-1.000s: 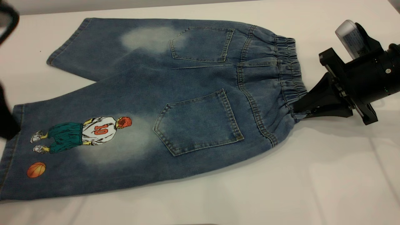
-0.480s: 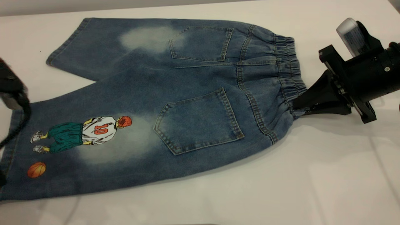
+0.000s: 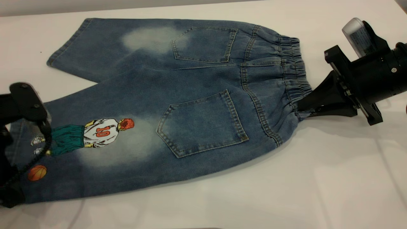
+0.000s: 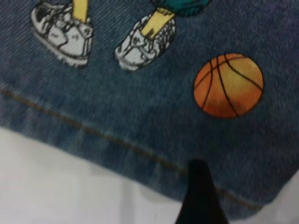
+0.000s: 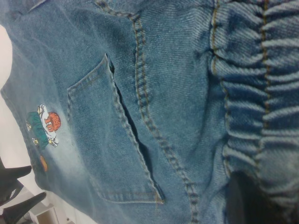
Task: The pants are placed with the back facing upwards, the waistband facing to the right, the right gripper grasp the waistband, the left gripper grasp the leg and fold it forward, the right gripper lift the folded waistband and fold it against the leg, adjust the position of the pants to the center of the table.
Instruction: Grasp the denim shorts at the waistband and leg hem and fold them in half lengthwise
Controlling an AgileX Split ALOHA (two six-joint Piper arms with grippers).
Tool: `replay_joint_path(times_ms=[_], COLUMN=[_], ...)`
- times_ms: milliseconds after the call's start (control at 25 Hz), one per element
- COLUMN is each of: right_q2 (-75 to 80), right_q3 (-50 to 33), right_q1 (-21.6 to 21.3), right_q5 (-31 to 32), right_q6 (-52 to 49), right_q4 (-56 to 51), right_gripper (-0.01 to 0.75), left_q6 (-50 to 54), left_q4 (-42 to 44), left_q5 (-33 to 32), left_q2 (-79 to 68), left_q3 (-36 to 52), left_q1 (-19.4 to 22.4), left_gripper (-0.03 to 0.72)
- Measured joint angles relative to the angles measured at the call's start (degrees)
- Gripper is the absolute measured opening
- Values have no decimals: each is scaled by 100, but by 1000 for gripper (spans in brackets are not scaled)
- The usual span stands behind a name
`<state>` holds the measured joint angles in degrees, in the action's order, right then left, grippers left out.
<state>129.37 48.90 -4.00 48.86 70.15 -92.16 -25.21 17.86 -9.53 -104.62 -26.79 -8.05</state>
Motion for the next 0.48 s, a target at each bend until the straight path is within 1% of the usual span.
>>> replay_joint_path(times_ms=[200, 320, 400, 480], right_q2=[0, 0, 0, 0], right_q3=[0, 0, 0, 0], right_q1=[0, 0, 0, 0], right_q5=[6, 6, 6, 6], right_q6=[0, 20, 50, 63], right_q4=[0, 0, -4, -4], right_gripper=[38, 38, 38, 38], left_q6=[0, 0, 0, 0], left_q4=[118, 148, 208, 337], left_q5=[235, 262, 274, 274], left_q2=[-331, -391, -403, -421], left_q3=[0, -13, -18, -39], left_q1=[0, 0, 0, 0], left_gripper=[465, 456, 426, 365])
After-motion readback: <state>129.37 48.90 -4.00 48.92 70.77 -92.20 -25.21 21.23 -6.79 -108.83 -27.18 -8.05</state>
